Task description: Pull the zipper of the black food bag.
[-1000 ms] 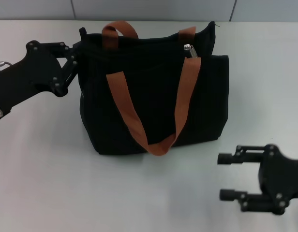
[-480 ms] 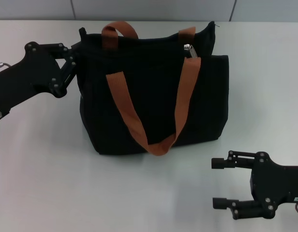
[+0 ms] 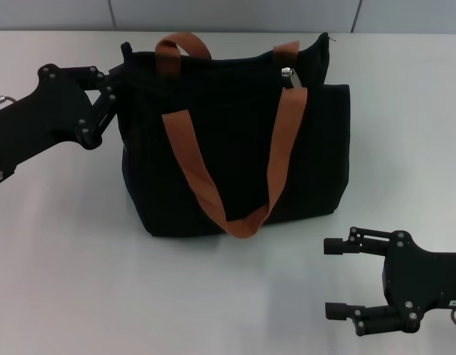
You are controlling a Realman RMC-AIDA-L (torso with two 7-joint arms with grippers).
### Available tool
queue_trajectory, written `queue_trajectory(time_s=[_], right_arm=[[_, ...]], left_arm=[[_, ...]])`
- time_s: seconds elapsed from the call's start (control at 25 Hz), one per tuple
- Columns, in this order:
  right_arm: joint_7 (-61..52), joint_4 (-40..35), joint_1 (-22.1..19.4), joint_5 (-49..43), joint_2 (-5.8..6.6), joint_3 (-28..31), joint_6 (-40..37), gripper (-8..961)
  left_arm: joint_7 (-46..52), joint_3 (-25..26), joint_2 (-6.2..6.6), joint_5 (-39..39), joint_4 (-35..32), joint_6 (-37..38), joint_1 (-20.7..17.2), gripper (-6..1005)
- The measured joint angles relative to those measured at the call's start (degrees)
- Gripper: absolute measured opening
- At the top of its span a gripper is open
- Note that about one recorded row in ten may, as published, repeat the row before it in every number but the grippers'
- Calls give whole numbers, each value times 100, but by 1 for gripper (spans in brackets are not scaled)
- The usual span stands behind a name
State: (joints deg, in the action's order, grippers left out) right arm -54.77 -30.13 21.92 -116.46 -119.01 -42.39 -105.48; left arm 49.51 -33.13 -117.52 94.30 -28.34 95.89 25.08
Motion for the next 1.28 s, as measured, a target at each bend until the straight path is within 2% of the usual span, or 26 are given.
queue_trajectory(time_s=[0.24, 0.36, 0.44, 0.48, 0.52, 0.56, 0.6, 0.72, 0.76, 0.84, 0.88, 1.04, 1.08, 1.12, 1.16, 1.2, 1.24, 1.28], right_arm=[[0, 35, -3, 0, 0, 1, 69, 826], [-23, 38, -4, 0, 0, 3, 71, 826], [-28, 35, -5, 0, 1, 8, 72, 826], [-30, 33, -4, 0, 1, 13, 76, 826], [-30, 33, -4, 0, 1, 13, 76, 826], [-31, 33, -4, 0, 0, 15, 78, 826], [-34, 33, -4, 0, 1, 17, 90, 826], [-40, 33, -5, 0, 1, 22, 121, 826], [-42, 34, -4, 1, 1, 27, 126, 826], [-53, 29, -4, 1, 1, 31, 126, 826], [-65, 23, -4, 3, 1, 34, 126, 826], [-110, 13, -4, 9, 1, 36, 126, 826], [-112, 12, -4, 10, 1, 37, 127, 826], [-112, 12, -4, 10, 1, 37, 127, 826], [-114, 14, -4, 11, 1, 38, 130, 826], [-114, 14, -4, 11, 1, 38, 130, 826], [-114, 24, -5, 18, 1, 42, 142, 826], [-114, 24, -5, 18, 1, 42, 142, 826]], left_arm=[[228, 3, 7, 0, -46, 5, -10, 42], [534, -54, 66, 35, -154, 26, -48, 42], [834, -109, 152, 85, -316, 137, -89, 86], [1164, -136, 245, 145, -494, 291, -134, 108], [1164, -136, 245, 145, -494, 291, -134, 130], [1379, -137, 317, 198, -616, 403, -158, 153], [1782, -138, 446, 336, -818, 627, -172, 175], [2469, -141, 667, 638, -1020, 1213, -117, 241], [2576, -141, 694, 657, -1035, 1379, -97, 299], [2576, -141, 694, 657, -1035, 1379, -97, 415], [2758, -164, 725, 690, -1050, 1791, -45, 473], [2762, -220, 717, 701, -1034, 1884, -42, 593], [2579, -443, 641, 714, -978, 1908, -90, 623], [2579, -443, 641, 714, -978, 1908, -90, 653], [2381, -647, 581, 719, -888, 1910, -125, 683], [2381, -647, 581, 719, -888, 1910, -125, 755], [2142, -889, 530, 729, -729, 1912, -151, 826], [2021, -971, 509, 749, -650, 1910, -160, 826]])
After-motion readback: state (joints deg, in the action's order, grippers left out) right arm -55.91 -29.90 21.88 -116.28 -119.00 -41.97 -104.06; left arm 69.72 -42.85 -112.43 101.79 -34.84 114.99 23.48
